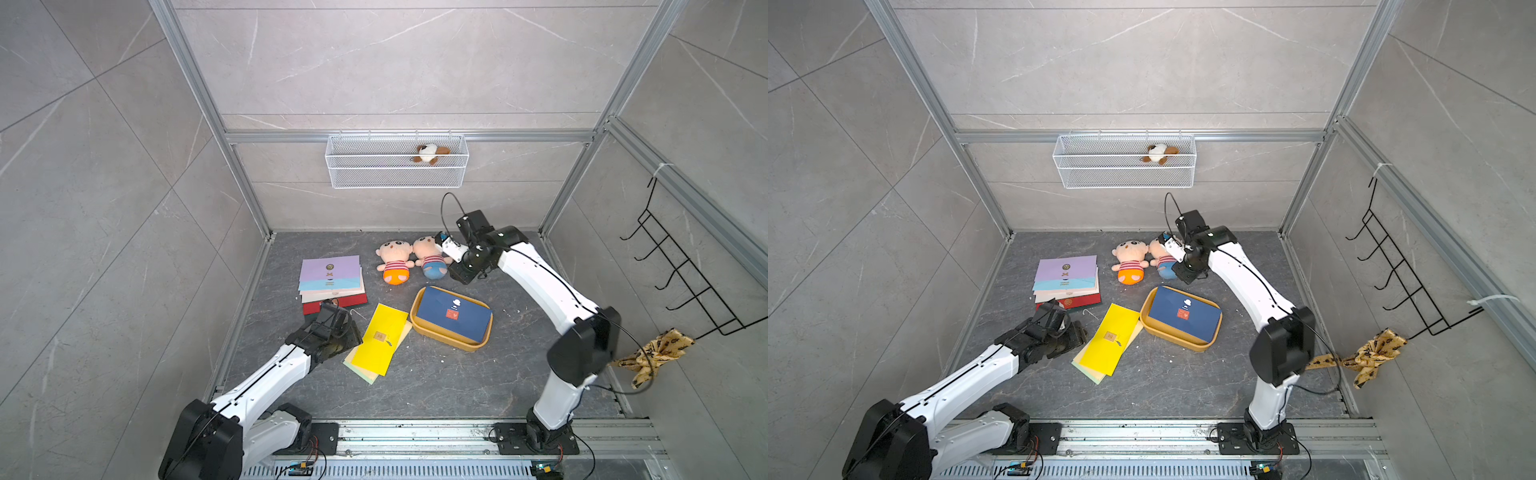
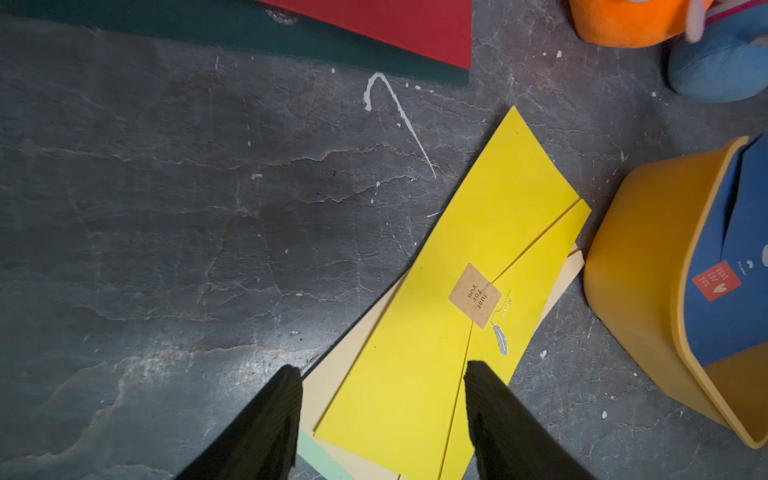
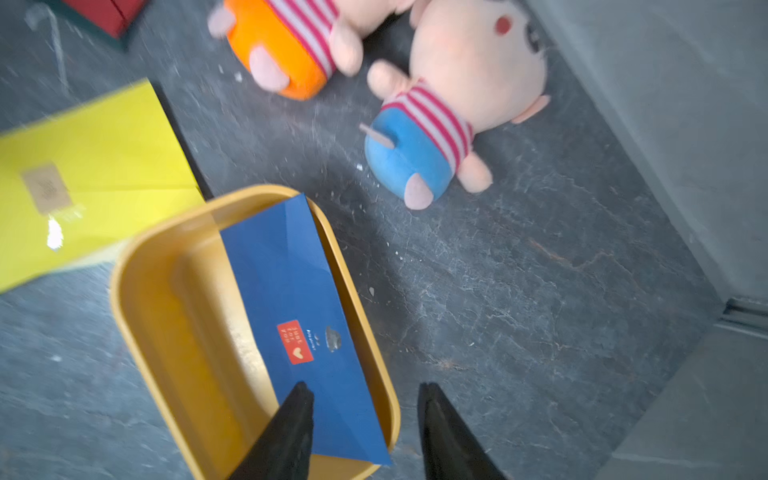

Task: Put the sealed envelopes into the storage box
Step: Place the envelope in the storage box, then pick up the envelope from the center of the board.

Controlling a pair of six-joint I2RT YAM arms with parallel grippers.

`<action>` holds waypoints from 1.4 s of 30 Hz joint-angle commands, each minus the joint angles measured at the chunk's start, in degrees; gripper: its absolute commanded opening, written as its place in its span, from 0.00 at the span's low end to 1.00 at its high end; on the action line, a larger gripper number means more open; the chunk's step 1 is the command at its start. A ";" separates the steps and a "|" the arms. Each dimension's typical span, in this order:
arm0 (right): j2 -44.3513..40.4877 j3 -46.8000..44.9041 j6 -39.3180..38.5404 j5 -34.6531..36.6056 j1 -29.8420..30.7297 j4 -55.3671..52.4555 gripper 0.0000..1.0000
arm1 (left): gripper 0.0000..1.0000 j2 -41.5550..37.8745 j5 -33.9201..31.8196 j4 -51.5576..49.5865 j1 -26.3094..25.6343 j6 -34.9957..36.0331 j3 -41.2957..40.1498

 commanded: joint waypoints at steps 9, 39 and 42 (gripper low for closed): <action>-11.97 -31.34 58.43 -6.46 23.15 28.27 0.51 | 0.67 14.90 3.40 9.63 -0.20 4.74 8.06; 9.50 -33.48 79.94 -3.16 35.76 43.82 0.49 | 0.36 18.97 6.86 13.97 -0.19 3.30 0.88; 7.79 -33.70 79.87 -2.21 35.78 42.29 0.50 | 0.35 18.29 6.62 13.31 -0.14 3.32 0.80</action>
